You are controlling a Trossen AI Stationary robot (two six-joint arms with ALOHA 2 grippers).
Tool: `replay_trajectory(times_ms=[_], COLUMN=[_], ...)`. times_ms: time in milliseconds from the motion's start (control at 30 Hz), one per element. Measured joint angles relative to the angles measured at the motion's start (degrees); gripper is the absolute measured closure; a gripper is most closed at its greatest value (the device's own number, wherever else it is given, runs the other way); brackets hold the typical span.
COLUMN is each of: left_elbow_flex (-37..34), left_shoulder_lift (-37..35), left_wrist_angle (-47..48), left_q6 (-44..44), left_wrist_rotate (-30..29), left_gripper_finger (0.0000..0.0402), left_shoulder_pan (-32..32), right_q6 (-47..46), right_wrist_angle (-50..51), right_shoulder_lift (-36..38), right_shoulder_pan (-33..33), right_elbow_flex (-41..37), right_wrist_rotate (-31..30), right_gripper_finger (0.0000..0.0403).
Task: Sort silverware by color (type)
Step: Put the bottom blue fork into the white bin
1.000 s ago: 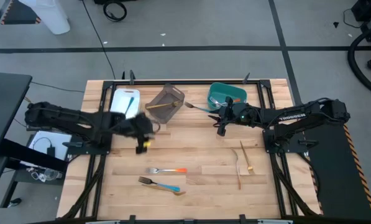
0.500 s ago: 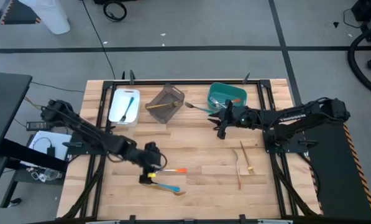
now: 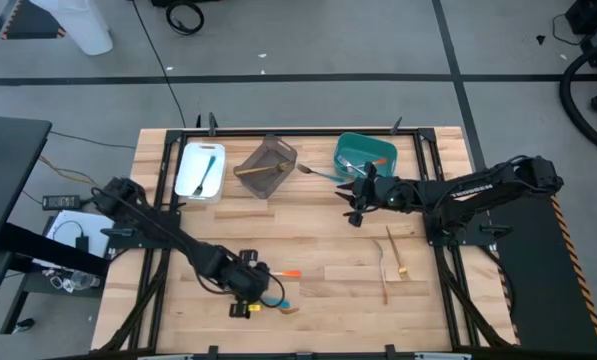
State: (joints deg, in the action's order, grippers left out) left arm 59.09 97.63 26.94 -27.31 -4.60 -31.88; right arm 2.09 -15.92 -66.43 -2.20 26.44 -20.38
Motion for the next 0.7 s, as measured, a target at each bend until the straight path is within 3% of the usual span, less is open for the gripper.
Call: replay_trajectory(times_ms=[467, 700], left_elbow_flex=[5.13, 5.2], left_shoulder_lift=[5.08, 5.57], left_wrist_angle=[6.14, 5.92], left_q6=[-8.36, -12.77], left_wrist_rotate=[1.39, -2.36], left_gripper_finger=[0.0299, 0.0303], left_shoulder_pan=[-2.17, -4.03], right_q6=[1.15, 3.04], right_wrist_angle=[-3.06, -4.99], right_shoulder_lift=[-0.05, -0.05], right_shoulder_pan=[-0.06, -0.12], right_elbow_flex=[-1.14, -1.16], right_wrist_rotate=[-1.67, -1.67], right_gripper_finger=[0.0309, 0.0309])
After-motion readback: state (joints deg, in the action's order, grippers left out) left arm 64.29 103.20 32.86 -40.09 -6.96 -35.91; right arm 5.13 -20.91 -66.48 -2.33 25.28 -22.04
